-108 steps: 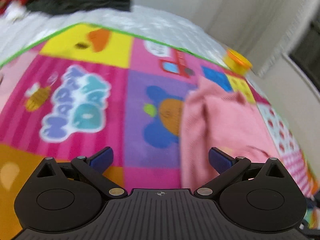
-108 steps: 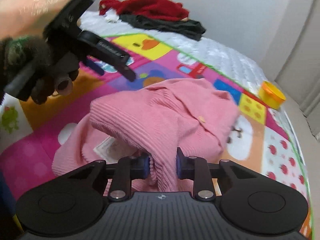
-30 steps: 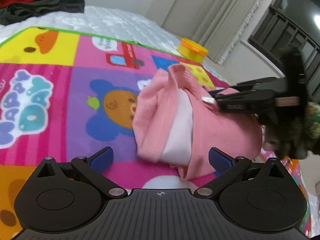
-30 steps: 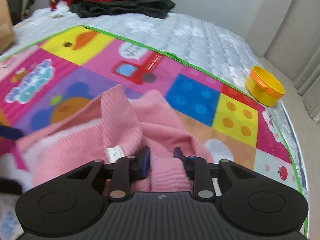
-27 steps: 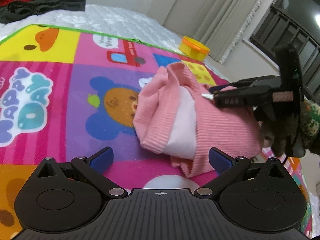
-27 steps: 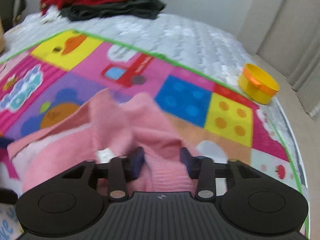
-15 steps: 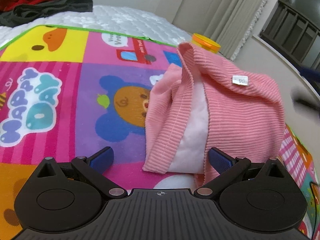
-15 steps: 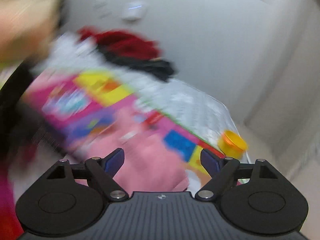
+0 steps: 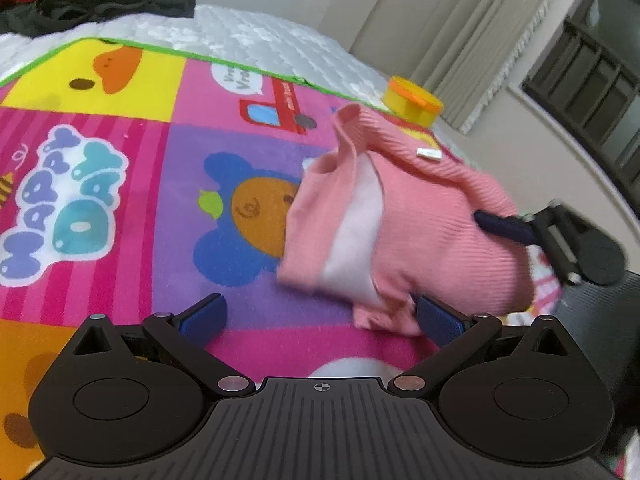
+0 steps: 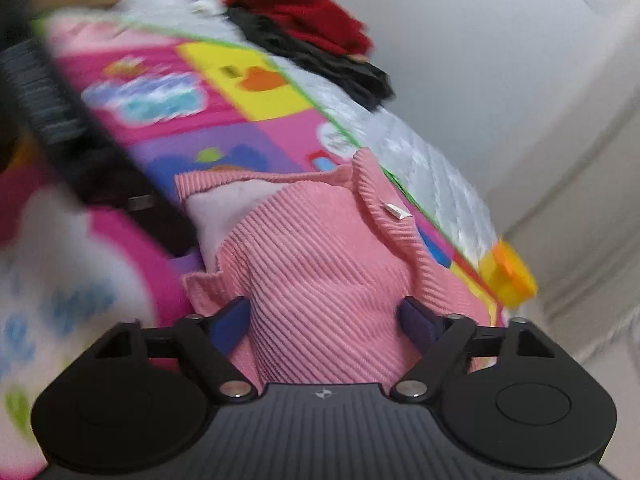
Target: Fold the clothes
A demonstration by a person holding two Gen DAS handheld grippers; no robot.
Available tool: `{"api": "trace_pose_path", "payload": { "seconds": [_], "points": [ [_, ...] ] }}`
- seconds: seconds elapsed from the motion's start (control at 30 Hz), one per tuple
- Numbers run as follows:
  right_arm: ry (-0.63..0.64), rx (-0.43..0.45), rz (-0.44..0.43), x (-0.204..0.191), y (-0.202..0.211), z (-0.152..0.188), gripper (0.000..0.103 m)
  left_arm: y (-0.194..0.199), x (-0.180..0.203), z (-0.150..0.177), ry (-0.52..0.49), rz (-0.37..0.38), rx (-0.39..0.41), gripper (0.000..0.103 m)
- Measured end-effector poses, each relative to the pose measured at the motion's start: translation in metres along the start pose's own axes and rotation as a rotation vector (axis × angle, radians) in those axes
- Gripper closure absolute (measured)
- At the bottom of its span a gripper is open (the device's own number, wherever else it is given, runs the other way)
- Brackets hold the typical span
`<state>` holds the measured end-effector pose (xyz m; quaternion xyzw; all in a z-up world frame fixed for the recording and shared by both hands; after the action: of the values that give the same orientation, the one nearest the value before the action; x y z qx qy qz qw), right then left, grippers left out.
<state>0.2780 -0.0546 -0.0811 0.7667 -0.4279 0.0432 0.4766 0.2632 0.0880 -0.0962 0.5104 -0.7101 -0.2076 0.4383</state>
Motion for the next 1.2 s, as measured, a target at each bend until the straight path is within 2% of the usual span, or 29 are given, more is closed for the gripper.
{"api": "trace_pose_path", "payload": {
  "seconds": [0.07,0.1,0.23,0.33,0.43,0.57,0.6,0.63,0.7,0.77,0.8,0.87,1.0,1.1,1.2],
  "points": [
    [-0.077,-0.019,-0.055,0.007,0.000,-0.006,0.044,0.007,-0.007,-0.005,0.043,0.006,0.029,0.000],
    [-0.115,-0.028,-0.082,0.010,-0.001,-0.010,0.052,0.011,-0.014,-0.007,0.076,0.002,0.047,0.000],
    [-0.276,-0.072,-0.255,0.015,0.024,-0.005,0.078,0.027,-0.038,-0.016,0.211,-0.002,0.105,0.000],
    [-0.364,-0.119,-0.373,0.010,0.036,0.009,0.084,0.031,-0.052,-0.018,0.300,0.014,0.116,0.000],
    [-0.350,-0.098,-0.334,0.004,0.044,0.012,0.084,0.029,-0.051,-0.017,0.303,0.035,0.098,0.000],
    [-0.326,-0.027,-0.222,0.020,0.048,0.007,0.084,0.024,-0.033,-0.012,0.212,0.071,0.071,0.000],
    [-0.326,-0.008,-0.182,0.030,0.046,0.004,0.077,0.023,-0.026,-0.009,0.187,0.085,0.062,0.000],
    [-0.332,0.007,-0.132,0.042,0.042,0.002,0.061,0.021,-0.019,-0.007,0.165,0.097,0.055,0.000],
    [-0.364,0.023,-0.036,0.067,0.029,-0.001,0.042,0.017,-0.004,-0.001,0.118,0.134,0.034,0.000],
    [-0.487,0.003,-0.059,0.097,0.013,0.003,0.032,0.013,0.011,0.005,0.078,0.171,0.011,0.000],
    [-0.568,-0.002,-0.106,0.111,0.007,0.008,0.021,0.009,0.017,0.006,0.079,0.195,-0.003,0.000],
    [-0.717,-0.011,-0.204,0.129,-0.004,0.022,0.017,0.000,0.027,0.005,0.108,0.244,-0.027,0.000],
    [-0.850,-0.023,-0.281,0.136,-0.029,0.044,0.015,-0.029,0.036,-0.015,0.206,0.336,-0.056,0.000],
    [-0.884,-0.012,-0.281,0.143,-0.050,0.050,0.011,-0.058,0.035,-0.034,0.259,0.287,-0.080,0.001],
    [-0.895,-0.014,-0.285,0.152,-0.077,0.045,0.012,-0.079,0.033,-0.047,0.313,0.257,-0.088,0.003]
  ]
}}
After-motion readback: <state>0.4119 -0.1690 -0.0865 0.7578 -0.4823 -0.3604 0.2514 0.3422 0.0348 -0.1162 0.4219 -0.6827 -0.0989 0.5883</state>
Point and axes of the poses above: each gripper's, at about its wrist camera, not at the fingertips, and y roughly against the way its jaws point, x to its right, z to its underside, the point moved 4 cm from there along -y, roughly the way its jaws point, and after that the axes turned 9 degrees about -x, right-handed, at the moved point
